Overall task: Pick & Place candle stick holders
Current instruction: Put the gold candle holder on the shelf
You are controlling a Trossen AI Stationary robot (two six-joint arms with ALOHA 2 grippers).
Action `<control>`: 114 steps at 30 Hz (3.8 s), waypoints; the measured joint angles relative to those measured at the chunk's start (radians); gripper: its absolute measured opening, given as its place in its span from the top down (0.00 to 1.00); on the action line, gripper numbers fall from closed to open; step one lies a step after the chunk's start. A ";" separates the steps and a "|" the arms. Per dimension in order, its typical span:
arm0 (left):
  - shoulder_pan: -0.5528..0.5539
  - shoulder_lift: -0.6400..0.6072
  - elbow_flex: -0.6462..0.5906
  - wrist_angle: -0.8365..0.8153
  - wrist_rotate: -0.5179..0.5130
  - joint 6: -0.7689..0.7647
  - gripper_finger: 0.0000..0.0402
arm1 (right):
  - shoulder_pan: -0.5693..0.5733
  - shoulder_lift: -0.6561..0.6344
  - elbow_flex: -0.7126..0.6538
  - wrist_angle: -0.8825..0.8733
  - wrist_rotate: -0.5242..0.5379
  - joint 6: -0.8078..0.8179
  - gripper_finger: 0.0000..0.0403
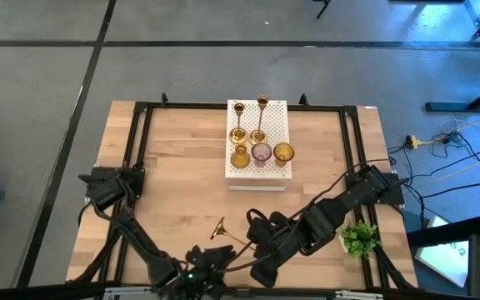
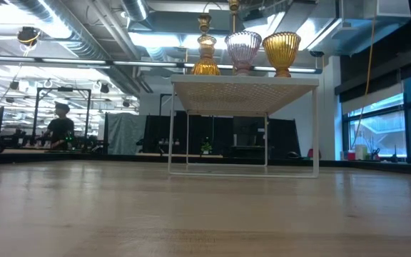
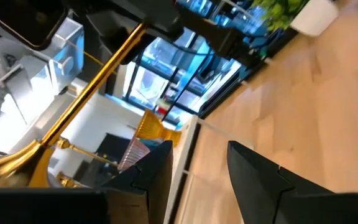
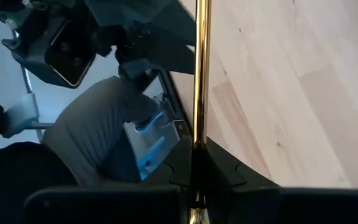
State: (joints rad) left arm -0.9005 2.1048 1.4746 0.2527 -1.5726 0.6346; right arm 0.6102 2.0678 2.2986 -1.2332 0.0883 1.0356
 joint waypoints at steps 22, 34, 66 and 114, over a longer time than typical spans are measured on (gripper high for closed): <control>-0.049 -0.001 0.125 -0.117 0.001 0.035 0.63 | -0.015 0.000 0.000 -0.095 0.008 -0.026 0.95; 0.002 -0.001 0.221 -0.389 0.004 0.034 0.63 | -0.019 0.000 0.000 -0.095 0.004 -0.023 0.95; 0.140 -0.001 0.301 -0.676 0.012 0.060 0.63 | -0.075 0.000 0.000 -0.085 -0.025 -0.015 0.95; 0.102 -0.002 0.300 -0.674 0.049 -0.193 0.97 | -0.034 -0.013 0.056 0.057 0.011 -0.372 0.61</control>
State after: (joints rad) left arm -0.7981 2.1025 1.7747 -0.4218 -1.5234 0.4413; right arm 0.5759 2.0547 2.3548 -1.1758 0.0989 0.6636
